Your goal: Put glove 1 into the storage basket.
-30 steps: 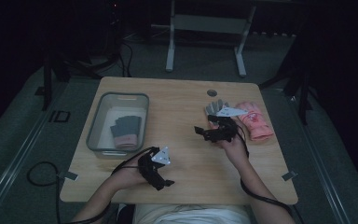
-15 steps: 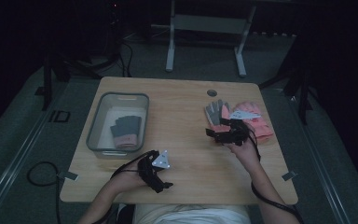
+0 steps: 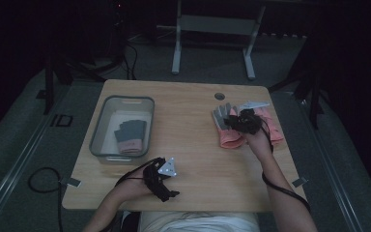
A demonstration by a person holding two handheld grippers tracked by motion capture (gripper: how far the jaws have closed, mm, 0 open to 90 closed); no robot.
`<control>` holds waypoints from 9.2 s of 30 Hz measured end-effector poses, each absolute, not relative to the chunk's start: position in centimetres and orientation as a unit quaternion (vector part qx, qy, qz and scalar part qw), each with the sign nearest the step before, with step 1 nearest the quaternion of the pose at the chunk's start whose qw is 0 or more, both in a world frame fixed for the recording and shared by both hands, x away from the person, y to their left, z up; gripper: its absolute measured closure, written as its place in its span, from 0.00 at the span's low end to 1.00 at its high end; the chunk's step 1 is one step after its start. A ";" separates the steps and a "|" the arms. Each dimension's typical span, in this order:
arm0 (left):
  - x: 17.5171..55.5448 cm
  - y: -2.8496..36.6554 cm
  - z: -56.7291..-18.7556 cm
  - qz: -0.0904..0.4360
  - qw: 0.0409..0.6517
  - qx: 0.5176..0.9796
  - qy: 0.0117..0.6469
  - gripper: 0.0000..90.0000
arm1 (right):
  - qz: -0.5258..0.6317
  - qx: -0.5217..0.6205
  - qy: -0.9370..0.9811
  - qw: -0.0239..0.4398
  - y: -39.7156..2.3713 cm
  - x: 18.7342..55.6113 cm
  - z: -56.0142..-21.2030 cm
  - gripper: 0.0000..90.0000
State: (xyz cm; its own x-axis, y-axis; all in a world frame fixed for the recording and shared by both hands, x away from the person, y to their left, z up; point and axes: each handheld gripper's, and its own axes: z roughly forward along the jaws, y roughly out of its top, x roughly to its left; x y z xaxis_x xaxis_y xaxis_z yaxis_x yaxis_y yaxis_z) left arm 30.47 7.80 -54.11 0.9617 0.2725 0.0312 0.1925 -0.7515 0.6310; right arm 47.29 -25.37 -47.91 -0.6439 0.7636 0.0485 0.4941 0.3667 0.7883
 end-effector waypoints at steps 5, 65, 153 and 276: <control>30.5 7.9 -53.9 0.057 0.336 0.932 0.123 0.09 | 0.378 0.386 0.823 0.175 -24.8 50.6 -48.9 0.74; 30.4 8.1 -54.3 0.053 0.342 0.931 0.115 0.09 | 0.333 0.415 0.822 0.204 -16.3 38.7 -48.8 0.98; 30.3 8.1 -54.4 0.053 0.342 0.932 0.105 0.09 | 0.265 0.540 0.764 0.233 -36.8 51.1 -52.5 0.93; 29.8 7.5 -54.5 0.059 0.329 0.938 0.087 0.09 | 0.378 0.415 0.787 0.255 -21.2 36.1 -41.1 0.95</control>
State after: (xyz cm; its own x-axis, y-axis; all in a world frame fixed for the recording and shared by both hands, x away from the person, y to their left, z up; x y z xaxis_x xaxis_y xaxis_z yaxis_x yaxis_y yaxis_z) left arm 29.75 7.53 -54.54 0.9779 0.2026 0.0523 0.1255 -0.7678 0.6283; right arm 36.09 -21.18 -41.12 -0.5247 0.8468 -0.0874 0.4606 0.3687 0.8074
